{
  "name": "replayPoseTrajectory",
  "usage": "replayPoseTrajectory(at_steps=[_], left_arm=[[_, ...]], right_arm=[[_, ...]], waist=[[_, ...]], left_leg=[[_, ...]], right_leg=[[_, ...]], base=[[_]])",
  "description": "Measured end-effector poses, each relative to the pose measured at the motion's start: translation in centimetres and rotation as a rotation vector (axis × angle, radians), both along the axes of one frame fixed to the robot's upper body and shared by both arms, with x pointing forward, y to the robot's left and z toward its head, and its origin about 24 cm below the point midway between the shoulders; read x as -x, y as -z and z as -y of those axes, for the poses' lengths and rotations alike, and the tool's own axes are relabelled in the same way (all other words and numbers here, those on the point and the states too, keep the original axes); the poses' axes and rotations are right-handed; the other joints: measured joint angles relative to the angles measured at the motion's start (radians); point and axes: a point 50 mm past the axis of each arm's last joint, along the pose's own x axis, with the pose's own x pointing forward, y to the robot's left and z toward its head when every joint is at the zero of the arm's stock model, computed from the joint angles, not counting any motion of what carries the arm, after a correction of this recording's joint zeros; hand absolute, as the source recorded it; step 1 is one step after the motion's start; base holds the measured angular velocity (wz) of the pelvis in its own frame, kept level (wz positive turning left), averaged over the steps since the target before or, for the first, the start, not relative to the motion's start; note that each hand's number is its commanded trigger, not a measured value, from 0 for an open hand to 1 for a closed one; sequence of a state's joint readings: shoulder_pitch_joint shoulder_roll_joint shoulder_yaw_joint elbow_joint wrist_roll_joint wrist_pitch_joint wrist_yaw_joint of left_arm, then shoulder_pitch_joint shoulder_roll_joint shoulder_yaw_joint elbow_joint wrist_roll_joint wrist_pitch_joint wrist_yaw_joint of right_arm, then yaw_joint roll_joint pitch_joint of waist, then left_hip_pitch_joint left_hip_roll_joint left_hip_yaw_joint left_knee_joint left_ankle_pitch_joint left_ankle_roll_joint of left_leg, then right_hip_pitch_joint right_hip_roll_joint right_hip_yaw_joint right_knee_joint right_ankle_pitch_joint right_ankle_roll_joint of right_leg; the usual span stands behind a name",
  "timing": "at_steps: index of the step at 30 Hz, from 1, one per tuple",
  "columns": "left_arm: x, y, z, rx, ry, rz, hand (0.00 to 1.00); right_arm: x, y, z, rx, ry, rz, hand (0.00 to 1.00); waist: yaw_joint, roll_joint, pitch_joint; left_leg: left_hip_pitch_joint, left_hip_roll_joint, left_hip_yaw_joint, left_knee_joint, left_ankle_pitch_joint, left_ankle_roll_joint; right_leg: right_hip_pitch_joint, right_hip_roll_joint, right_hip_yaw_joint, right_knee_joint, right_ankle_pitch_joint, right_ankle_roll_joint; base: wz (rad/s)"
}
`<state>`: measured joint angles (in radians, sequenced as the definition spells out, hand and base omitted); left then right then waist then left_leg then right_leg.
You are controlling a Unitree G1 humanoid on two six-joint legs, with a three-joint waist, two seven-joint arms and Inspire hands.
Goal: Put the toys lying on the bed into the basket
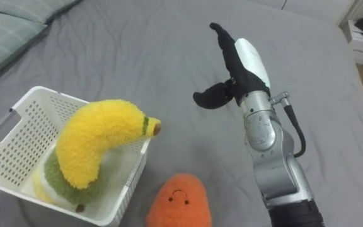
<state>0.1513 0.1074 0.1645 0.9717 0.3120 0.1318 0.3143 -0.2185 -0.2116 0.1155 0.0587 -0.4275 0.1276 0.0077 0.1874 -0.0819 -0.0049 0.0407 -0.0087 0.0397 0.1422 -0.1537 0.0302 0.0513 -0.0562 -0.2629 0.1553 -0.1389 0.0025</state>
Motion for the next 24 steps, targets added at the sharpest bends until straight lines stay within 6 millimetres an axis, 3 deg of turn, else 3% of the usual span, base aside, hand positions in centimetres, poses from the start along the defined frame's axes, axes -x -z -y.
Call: replayPoseTrajectory(at_steps=[3,9,15,20,24], left_arm=[[0.3,0.0,0.0,0.001,-0.007,-0.004,0.0],[1.1,0.2,0.0,0.013,-0.037,-0.015,0.0],[1.5,0.3,0.3,0.025,-0.035,-0.025,0.0],[1.5,0.4,0.7,0.014,-0.025,-0.019,0.0],[1.2,0.3,0.9,0.007,-0.022,0.001,0.0]], right_arm=[[0.7,1.2,0.6,-0.022,0.022,-0.042,0.0],[2.8,5.5,2.3,-0.005,0.079,-0.215,0.0],[3.6,7.9,2.9,-0.037,0.107,-0.324,0.0],[4.3,8.9,1.6,-0.034,0.074,-0.356,0.0],[6.1,10.9,-0.3,-0.01,-0.02,-0.455,0.0]], waist=[[-0.015,0.004,-0.0006],[-0.029,0.009,0.0061],[-0.051,0.015,0.0125],[-0.052,0.014,0.0118],[-0.045,0.014,0.0121]], left_leg=[[0.011,0.002,0.006,-0.001,0.0,0.0],[0.03,0.001,0.014,-0.007,-0.003,0.003],[0.029,-0.002,0.016,-0.006,-0.004,0.003],[0.024,-0.001,0.015,-0.008,-0.004,0.003],[0.022,-0.001,0.015,-0.013,-0.004,0.003]], right_leg=[[0.006,-0.001,0.0,0.006,0.001,-0.001],[0.02,-0.002,0.014,0.016,0.0,0.0],[0.019,0.003,0.018,0.012,-0.001,0.002],[0.015,0.005,0.013,-0.002,-0.002,0.004],[0.012,0.006,0.014,-0.004,-0.002,0.004]], base=[[-0.06],[-0.08],[-0.02],[0.01],[0.04]])
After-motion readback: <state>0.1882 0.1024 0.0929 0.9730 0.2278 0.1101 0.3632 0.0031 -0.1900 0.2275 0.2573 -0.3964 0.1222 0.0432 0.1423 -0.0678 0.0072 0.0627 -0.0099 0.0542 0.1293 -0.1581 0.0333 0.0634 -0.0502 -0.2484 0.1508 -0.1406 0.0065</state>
